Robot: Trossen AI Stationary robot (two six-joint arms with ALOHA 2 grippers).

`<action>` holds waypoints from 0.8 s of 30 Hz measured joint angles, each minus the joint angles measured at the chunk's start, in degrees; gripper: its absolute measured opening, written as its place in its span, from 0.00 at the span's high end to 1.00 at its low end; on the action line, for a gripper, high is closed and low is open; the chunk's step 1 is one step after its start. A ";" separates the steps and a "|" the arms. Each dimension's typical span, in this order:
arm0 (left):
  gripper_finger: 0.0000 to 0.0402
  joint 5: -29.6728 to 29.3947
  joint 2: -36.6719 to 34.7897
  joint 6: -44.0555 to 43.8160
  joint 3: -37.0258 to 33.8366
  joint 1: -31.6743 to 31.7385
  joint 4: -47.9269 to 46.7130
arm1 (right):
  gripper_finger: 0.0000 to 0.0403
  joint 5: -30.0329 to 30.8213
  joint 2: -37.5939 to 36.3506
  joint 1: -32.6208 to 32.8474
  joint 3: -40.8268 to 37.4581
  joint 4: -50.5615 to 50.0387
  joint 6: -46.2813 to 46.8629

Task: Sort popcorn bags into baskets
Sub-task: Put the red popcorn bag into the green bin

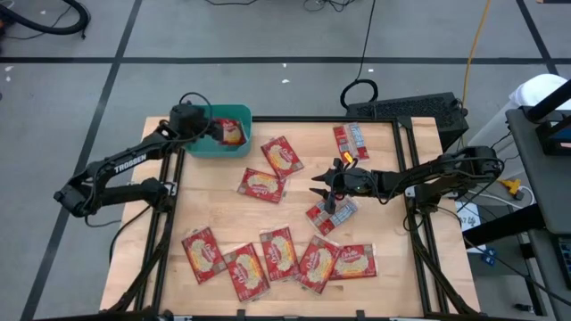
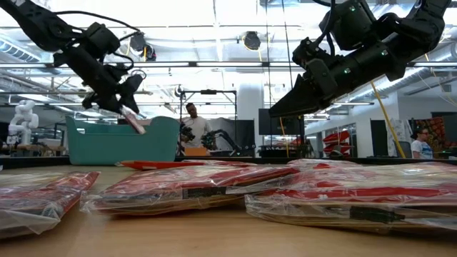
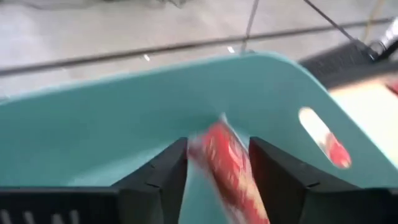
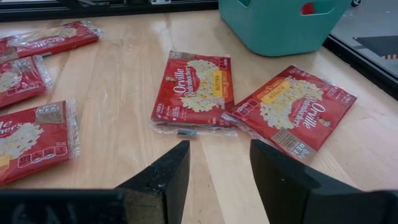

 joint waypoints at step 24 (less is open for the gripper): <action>0.55 1.83 -0.62 3.91 3.19 -19.98 -5.75 | 0.60 0.23 0.00 -0.44 0.00 -0.01 1.07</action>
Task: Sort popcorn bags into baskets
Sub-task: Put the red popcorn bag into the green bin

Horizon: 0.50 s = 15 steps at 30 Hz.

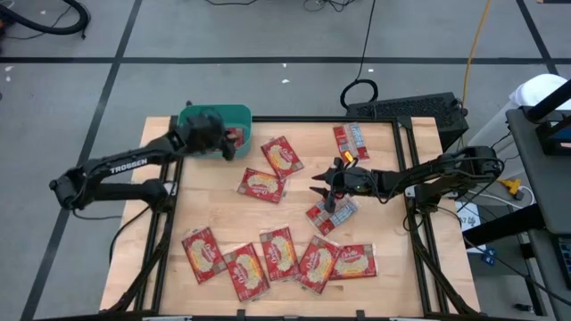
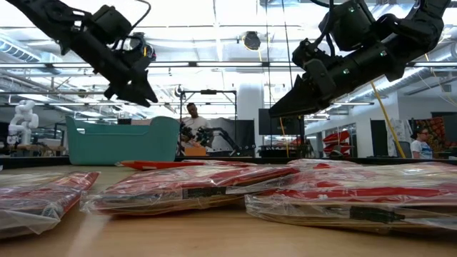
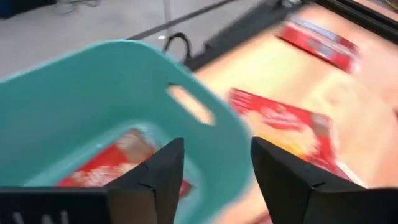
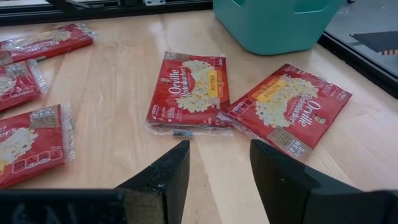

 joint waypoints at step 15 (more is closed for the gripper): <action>0.67 -27.68 -3.32 -0.50 -0.17 -32.96 0.63 | 0.60 4.64 5.89 1.96 13.99 -11.23 -3.41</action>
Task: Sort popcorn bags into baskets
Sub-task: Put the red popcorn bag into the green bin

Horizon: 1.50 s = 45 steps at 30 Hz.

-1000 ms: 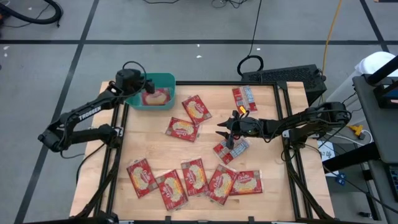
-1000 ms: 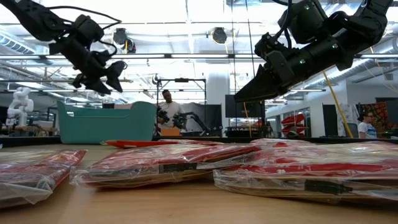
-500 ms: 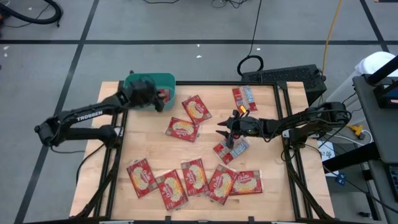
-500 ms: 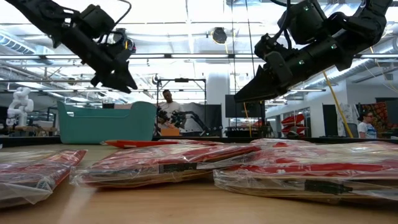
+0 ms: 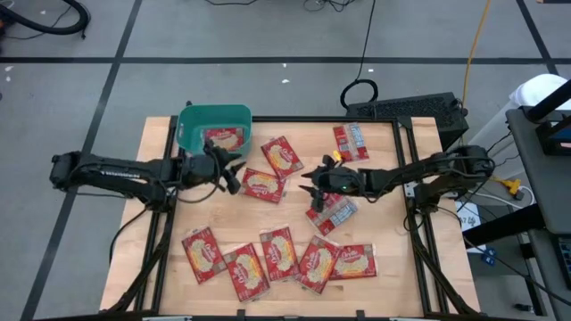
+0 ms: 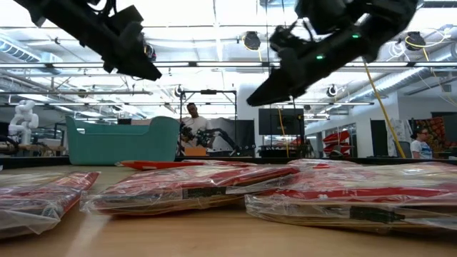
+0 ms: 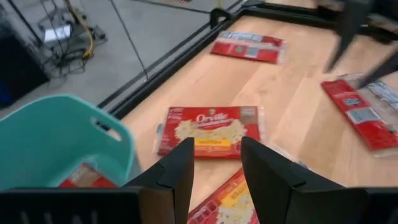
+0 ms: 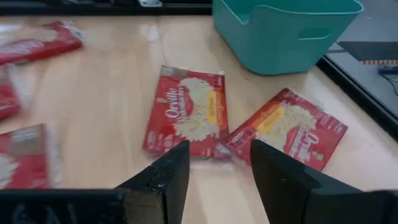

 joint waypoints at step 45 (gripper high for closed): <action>0.67 -9.76 23.28 -3.62 -0.07 -10.10 15.04 | 0.58 -13.02 11.50 -8.00 12.39 -41.40 -0.54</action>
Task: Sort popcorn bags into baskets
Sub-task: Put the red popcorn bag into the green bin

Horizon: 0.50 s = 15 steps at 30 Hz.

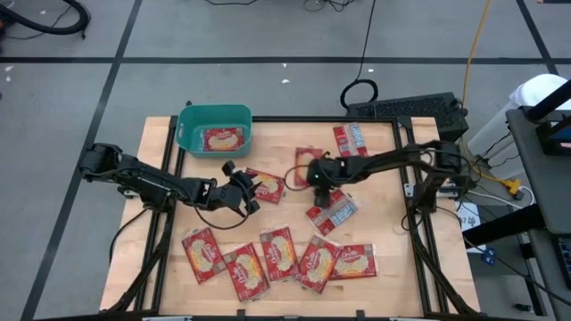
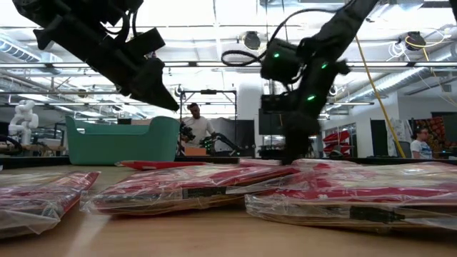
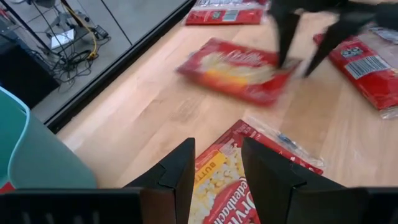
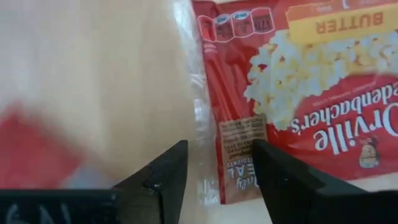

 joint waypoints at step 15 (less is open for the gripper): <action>0.67 0.01 0.00 4.02 0.00 0.00 4.14 | 0.58 3.65 -16.90 1.51 -12.93 -1.87 22.92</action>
